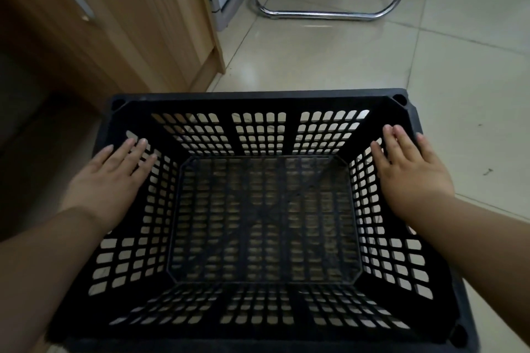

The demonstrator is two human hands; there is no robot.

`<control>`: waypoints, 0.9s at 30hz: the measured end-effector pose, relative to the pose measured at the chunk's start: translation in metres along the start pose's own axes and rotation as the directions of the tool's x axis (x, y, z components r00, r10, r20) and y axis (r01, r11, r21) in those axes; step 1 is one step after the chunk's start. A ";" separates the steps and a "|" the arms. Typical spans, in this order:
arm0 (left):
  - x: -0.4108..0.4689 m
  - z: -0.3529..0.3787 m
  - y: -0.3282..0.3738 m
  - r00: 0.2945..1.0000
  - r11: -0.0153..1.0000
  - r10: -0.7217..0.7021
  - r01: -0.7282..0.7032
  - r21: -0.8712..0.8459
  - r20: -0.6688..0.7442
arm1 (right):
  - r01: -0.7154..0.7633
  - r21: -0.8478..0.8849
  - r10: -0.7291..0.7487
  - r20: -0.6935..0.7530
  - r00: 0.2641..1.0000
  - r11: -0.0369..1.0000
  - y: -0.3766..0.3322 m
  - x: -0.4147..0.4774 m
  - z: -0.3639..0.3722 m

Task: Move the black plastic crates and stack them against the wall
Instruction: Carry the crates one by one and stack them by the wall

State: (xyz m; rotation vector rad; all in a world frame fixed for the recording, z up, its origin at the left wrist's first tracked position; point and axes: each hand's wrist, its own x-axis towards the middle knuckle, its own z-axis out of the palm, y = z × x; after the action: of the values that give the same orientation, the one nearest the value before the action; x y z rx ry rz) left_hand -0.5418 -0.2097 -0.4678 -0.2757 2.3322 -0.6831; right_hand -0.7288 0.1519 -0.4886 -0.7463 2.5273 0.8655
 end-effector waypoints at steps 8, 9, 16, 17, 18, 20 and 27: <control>-0.097 -0.012 -0.006 0.999 0.998 0.048 -0.048 -0.034 0.005 | -0.036 -0.123 0.043 0.050 0.998 0.992 0.017 -0.094 -0.034; -0.113 -0.013 -0.009 0.999 0.998 0.045 -0.045 -0.053 -0.007 | -0.041 -0.133 0.047 0.044 0.998 0.990 0.021 -0.109 -0.041; -0.244 -0.025 -0.032 1.000 0.988 0.012 -0.011 -0.154 0.007 | -0.006 -0.177 0.013 0.039 0.999 0.984 0.041 -0.217 -0.081; -0.263 -0.025 -0.032 1.000 0.986 0.015 -0.014 -0.165 0.005 | 0.008 -0.180 0.000 0.043 0.999 0.984 0.043 -0.230 -0.084; -0.281 -0.025 -0.033 1.000 0.983 0.019 -0.017 -0.181 0.006 | 0.021 -0.183 -0.013 0.049 0.999 0.983 0.045 -0.243 -0.087; -0.318 -0.022 -0.030 1.000 0.977 0.010 -0.006 -0.214 0.016 | 0.046 -0.190 -0.035 0.059 0.998 0.981 0.045 -0.266 -0.091; -0.451 0.015 -0.001 0.993 0.947 -0.107 0.117 -0.299 0.050 | 0.134 -0.252 -0.139 -0.002 0.990 0.958 0.038 -0.345 -0.094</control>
State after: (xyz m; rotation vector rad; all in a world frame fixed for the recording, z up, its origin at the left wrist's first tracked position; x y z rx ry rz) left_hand -0.1957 -0.0500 -0.2262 -0.5564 2.3986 -0.3682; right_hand -0.4926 0.2410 -0.2320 -0.9993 2.3746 1.1476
